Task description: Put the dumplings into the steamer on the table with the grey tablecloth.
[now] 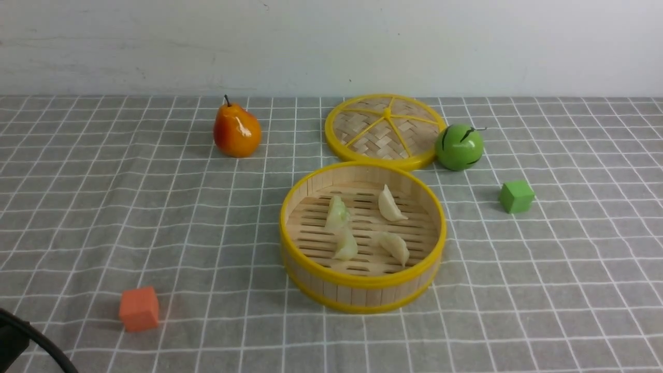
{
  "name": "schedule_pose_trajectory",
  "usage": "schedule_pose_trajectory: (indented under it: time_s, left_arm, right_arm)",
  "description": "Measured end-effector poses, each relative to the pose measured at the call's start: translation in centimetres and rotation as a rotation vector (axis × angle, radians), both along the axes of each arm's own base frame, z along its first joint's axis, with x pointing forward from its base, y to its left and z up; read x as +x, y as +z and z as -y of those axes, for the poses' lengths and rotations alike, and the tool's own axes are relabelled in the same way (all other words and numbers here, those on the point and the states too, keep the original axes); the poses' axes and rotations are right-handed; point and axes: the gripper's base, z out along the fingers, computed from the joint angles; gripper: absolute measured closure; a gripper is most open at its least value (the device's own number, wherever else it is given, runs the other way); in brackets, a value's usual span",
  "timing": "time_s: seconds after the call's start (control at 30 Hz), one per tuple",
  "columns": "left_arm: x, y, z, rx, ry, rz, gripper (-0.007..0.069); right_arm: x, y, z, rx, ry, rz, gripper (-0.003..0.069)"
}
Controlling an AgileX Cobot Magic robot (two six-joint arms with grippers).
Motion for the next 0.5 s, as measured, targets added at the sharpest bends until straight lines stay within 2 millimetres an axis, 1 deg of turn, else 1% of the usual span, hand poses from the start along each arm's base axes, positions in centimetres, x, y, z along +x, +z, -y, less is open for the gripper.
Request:
schedule_pose_trajectory:
  time_s: [0.5]
  left_arm:
    - [0.00,-0.04,-0.02,0.002,0.002,-0.004,0.0523]
  right_arm:
    - [-0.03,-0.03,0.05,-0.019,-0.003,-0.006,0.0619]
